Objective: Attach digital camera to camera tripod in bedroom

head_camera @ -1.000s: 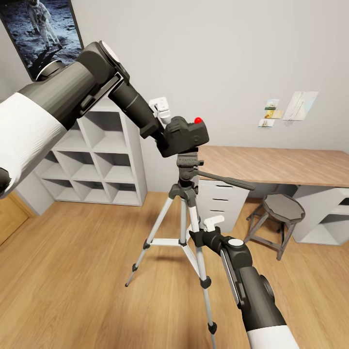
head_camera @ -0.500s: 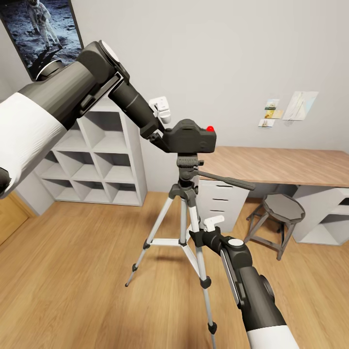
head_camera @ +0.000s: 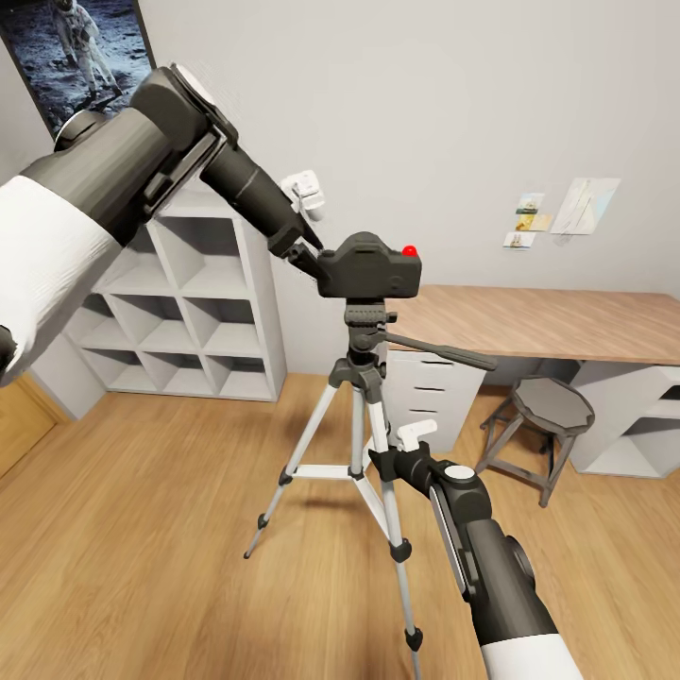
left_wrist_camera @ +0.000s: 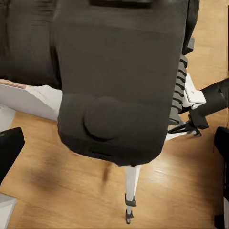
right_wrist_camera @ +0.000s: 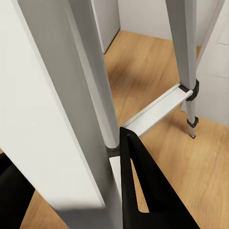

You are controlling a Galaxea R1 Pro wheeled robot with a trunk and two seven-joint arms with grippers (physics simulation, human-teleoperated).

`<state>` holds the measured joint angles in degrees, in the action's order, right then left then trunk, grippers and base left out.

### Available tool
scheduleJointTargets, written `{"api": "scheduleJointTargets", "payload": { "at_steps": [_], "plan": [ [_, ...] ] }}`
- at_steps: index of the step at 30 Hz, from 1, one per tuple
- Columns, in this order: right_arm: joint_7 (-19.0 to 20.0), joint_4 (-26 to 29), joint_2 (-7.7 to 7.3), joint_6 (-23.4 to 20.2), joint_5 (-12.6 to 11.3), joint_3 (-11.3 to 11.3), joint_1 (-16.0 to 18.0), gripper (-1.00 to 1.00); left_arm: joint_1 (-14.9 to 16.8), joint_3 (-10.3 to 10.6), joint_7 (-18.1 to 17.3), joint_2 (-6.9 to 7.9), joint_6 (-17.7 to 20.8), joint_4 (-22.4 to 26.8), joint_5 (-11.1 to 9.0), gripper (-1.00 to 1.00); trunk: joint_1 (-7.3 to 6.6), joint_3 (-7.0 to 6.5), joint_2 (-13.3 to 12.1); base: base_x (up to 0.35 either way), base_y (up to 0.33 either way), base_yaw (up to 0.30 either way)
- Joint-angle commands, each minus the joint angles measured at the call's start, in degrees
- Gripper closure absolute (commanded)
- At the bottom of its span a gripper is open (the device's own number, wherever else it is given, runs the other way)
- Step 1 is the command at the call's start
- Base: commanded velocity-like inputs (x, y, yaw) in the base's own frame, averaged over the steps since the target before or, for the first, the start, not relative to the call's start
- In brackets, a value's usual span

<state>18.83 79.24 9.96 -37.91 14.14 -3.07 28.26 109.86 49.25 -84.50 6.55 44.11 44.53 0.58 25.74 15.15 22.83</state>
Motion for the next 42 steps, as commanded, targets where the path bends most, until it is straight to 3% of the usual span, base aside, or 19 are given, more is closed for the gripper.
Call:
{"api": "scheduleJointTargets", "payload": {
  "at_steps": [1,3,4,7,8,12,17,21,25,28,32,33,37,38,42],
  "plan": [
    [0.2,-0.7,0.04,-0.5,5.0,0.2,0.0,1.0,0.1,-2.1,-0.2,0.43,0.6,-0.4,0.1,-1.0,0.05,0.12,0.1,0.0,0.0,0.0],
    [0.2,-0.7,0.04,-0.5,5.0,0.2,0.0,1.0,0.1,-4.7,-0.2,1.03,0.6,-1.0,0.0,-1.0,0.05,0.12,0.1,0.0,0.0,0.0],
    [0.2,-0.7,0.04,-0.5,5.0,0.2,0.0,1.0,0.1,-7.3,-0.2,1.89,0.6,-1.8,0.0,-1.0,0.05,0.12,0.1,0.0,0.0,0.0],
    [0.2,-0.7,0.04,-0.5,5.0,0.2,0.0,1.0,0.1,-11.2,-0.1,3.54,0.6,-3.2,0.0,-1.0,0.05,0.12,0.1,0.0,0.0,0.0],
    [0.2,-0.7,0.04,-0.5,5.0,0.2,0.0,1.0,0.1,-13.5,-0.1,4.77,0.6,-4.3,0.0,-1.0,0.05,0.12,0.1,0.0,0.0,0.0],
    [0.2,-0.7,0.04,-0.5,5.0,0.2,0.0,1.0,-0.1,-17.1,-0.1,6.94,0.6,-8.3,-0.5,-1.0,0.05,0.12,0.1,0.0,0.0,0.0],
    [0.2,-0.7,0.04,-0.5,4.9,0.2,0.0,1.0,-1.9,-18.6,0.6,7.78,0.7,-16.5,-1.7,-1.0,0.05,0.12,0.1,0.0,0.0,0.0],
    [0.2,-0.7,0.04,-0.5,4.8,0.2,0.0,1.0,-4.7,-18.9,5.4,7.94,0.4,-29.5,-2.2,-1.0,0.05,0.12,0.1,0.0,0.0,0.0],
    [0.2,-0.7,0.04,-0.5,4.8,0.2,0.0,1.0,-8.1,-19.0,10.8,7.95,0.2,-37.4,-2.3,-1.0,0.05,0.12,0.1,0.0,0.0,0.0],
    [0.2,-0.7,0.04,-0.5,4.8,0.2,0.0,1.0,-12.8,-19.1,16.8,7.95,-1.1,-41.3,-3.0,-1.0,0.05,0.12,0.1,0.0,0.0,0.0],
    [0.2,-0.7,0.04,-0.5,4.7,0.2,0.0,1.0,-18.9,-19.2,22.0,7.78,-5.2,-42.9,-5.2,-1.0,0.05,0.12,0.1,0.0,0.0,0.0],
    [0.2,-0.7,0.04,-0.5,4.7,0.2,0.0,1.0,-22.3,-19.2,24.2,7.62,-7.8,-43.3,-6.8,-1.0,0.05,0.12,0.1,0.0,0.0,0.0],
    [0.2,-0.8,0.04,-0.5,4.6,0.2,0.0,1.0,-29.5,-19.2,27.9,7.4,-12.5,-43.9,-10.2,-1.0,0.05,0.12,0.1,0.0,0.0,0.0],
    [0.2,-0.9,0.04,-0.5,4.6,0.2,0.0,1.0,-33.1,-19.2,29.2,7.35,-14.2,-44.1,-11.6,-1.0,0.05,0.12,0.1,0.0,0.0,0.0],
    [0.2,-1.8,0.04,-0.5,4.7,0.2,0.0,1.0,-43.1,-19.3,31.2,7.28,-17.6,-44.3,-14.7,-1.0,0.05,0.12,0.1,0.0,0.0,0.0]
  ]
}}
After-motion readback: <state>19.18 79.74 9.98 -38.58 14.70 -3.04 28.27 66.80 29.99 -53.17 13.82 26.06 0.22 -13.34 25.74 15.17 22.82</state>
